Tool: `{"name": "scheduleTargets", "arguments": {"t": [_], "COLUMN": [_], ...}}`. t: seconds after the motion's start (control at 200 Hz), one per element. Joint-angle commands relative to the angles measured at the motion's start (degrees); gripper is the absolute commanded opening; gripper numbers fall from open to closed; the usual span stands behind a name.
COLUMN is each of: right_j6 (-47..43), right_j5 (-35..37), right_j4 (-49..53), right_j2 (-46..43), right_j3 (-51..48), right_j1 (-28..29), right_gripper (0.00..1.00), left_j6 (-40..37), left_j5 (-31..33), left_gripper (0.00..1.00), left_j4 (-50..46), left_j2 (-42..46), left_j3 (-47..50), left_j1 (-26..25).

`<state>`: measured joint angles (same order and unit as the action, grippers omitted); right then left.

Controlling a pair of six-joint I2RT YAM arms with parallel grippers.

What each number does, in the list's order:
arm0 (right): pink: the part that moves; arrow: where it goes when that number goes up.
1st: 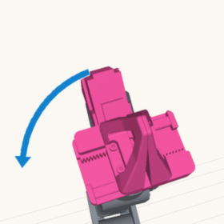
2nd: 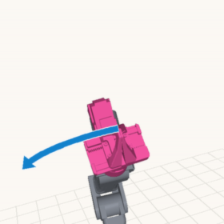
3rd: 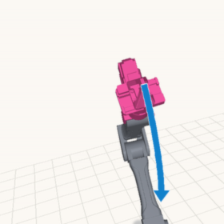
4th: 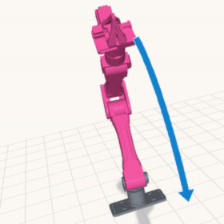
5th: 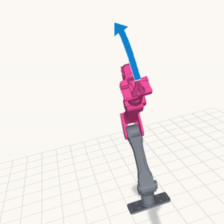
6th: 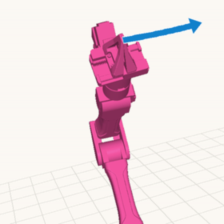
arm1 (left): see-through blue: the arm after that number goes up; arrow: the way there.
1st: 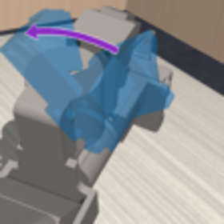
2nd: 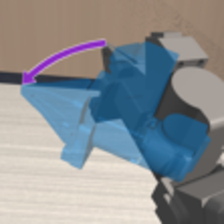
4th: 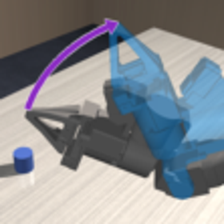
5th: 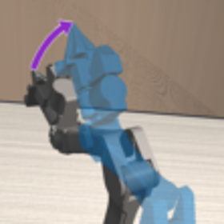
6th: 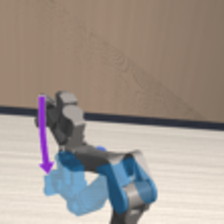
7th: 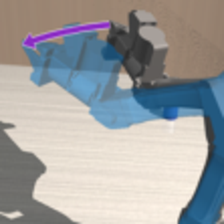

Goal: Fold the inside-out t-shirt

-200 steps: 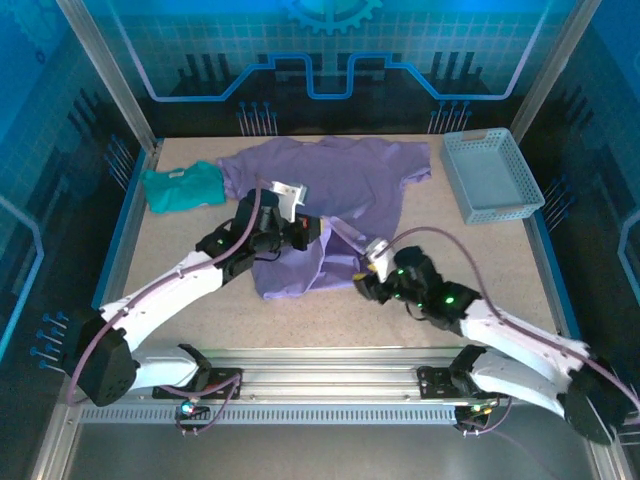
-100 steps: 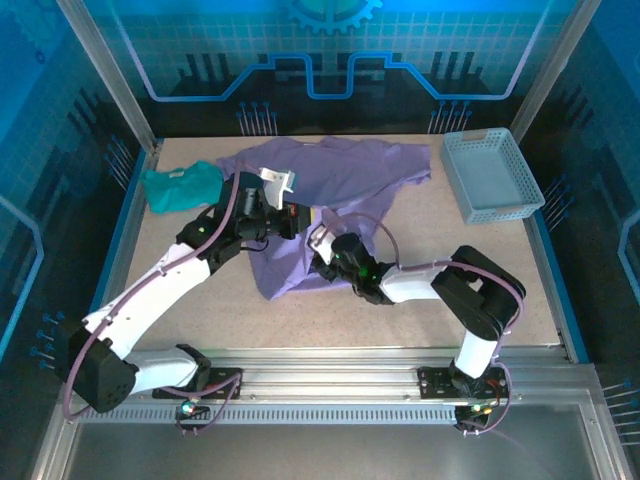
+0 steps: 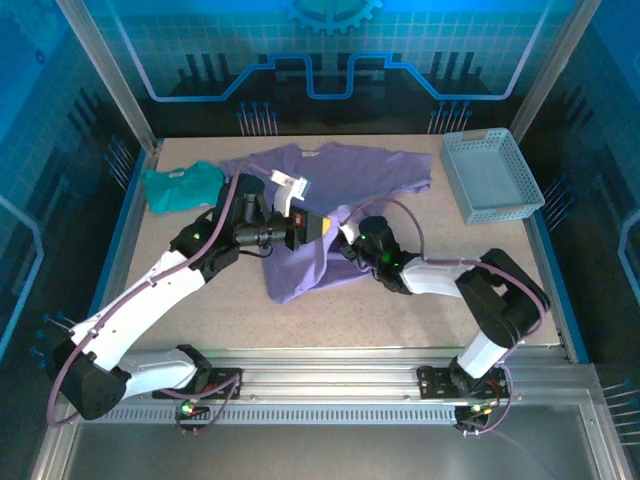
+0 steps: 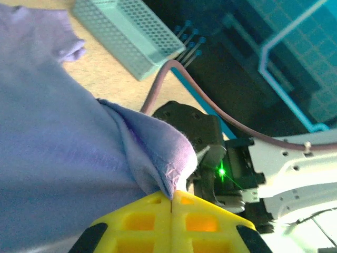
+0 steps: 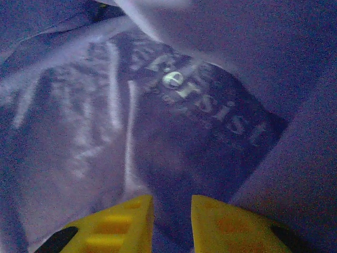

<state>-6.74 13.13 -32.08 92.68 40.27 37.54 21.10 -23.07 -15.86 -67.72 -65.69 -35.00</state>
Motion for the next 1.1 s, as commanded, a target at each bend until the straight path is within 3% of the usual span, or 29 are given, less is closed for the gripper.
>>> {"name": "scheduleTargets", "arguments": {"t": [0.0,0.135,0.34,0.565,0.7,1.095], "right_j6": [-3.93,-7.01,-6.12,-5.88,-10.81,-12.40], "right_j5": [-0.66,3.21,4.79,7.09,6.96,7.78], "right_j4": [1.15,1.02,3.20,8.04,10.68,27.45], "right_j2": [-3.34,-1.02,4.25,8.31,10.39,20.88], "right_j3": [-1.70,-0.92,5.22,12.54,16.53,34.61], "right_j1": [1.61,7.14,9.52,6.26,4.85,3.17], "right_gripper": [0.27,0.30,0.35,0.40,0.45,0.59], "left_j6": [1.11,-0.90,-2.20,-2.80,-3.51,-4.77], "left_j5": [-2.36,3.37,6.40,6.35,6.59,8.82], "left_gripper": [0.00,0.00,0.00,0.00,0.00,0.00], "left_j4": [3.18,1.57,0.16,-0.14,-0.74,-0.97], "left_j2": [2.38,2.59,2.36,3.83,5.38,7.71], "left_j3": [-2.67,-3.41,-3.92,-3.22,-2.95,-6.45], "left_j1": [-0.99,-0.94,-0.91,-0.98,-0.89,-0.87]}}
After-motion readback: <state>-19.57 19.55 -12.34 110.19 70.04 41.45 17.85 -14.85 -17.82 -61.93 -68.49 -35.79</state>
